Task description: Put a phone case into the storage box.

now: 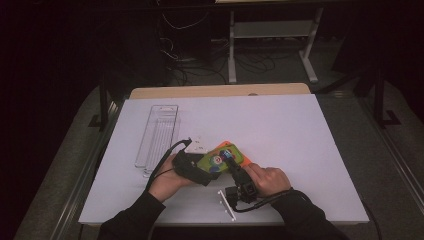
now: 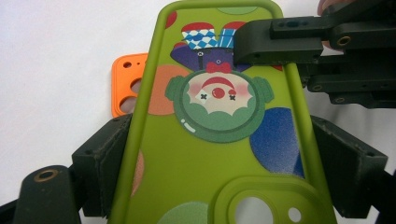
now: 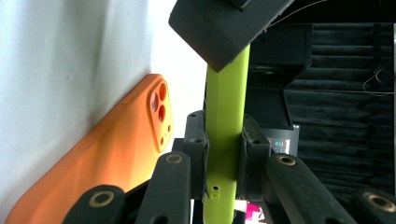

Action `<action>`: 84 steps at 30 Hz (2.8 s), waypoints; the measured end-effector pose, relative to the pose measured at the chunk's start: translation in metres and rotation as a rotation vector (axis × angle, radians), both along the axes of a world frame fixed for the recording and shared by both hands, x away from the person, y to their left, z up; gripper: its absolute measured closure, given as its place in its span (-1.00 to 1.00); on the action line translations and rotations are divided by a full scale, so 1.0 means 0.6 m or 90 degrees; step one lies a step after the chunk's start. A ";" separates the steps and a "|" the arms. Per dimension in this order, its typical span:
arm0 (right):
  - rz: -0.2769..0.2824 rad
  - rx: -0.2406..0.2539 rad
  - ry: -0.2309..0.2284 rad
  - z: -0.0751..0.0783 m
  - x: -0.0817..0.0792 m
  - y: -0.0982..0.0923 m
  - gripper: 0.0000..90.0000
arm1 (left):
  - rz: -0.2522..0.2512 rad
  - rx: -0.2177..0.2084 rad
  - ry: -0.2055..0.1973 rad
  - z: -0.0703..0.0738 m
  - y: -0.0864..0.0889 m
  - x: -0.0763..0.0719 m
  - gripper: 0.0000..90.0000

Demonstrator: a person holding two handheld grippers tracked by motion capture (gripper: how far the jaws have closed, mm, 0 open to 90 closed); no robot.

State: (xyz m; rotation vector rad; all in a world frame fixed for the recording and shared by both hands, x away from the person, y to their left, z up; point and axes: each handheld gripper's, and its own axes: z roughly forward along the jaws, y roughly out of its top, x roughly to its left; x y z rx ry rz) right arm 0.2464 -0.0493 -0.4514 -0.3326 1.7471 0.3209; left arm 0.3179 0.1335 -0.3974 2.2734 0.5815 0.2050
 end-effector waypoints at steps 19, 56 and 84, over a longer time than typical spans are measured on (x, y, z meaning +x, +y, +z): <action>-0.024 0.013 0.005 0.006 0.009 -0.007 0.68 | -0.004 -0.072 0.004 0.002 0.011 0.002 -1.00; -0.122 0.228 0.196 0.043 0.052 -0.056 0.68 | 0.014 -0.073 -0.011 0.001 0.028 0.010 -1.00; -0.188 0.521 0.490 0.071 0.083 -0.093 0.68 | 0.010 -0.056 -0.011 0.000 0.023 0.005 -1.00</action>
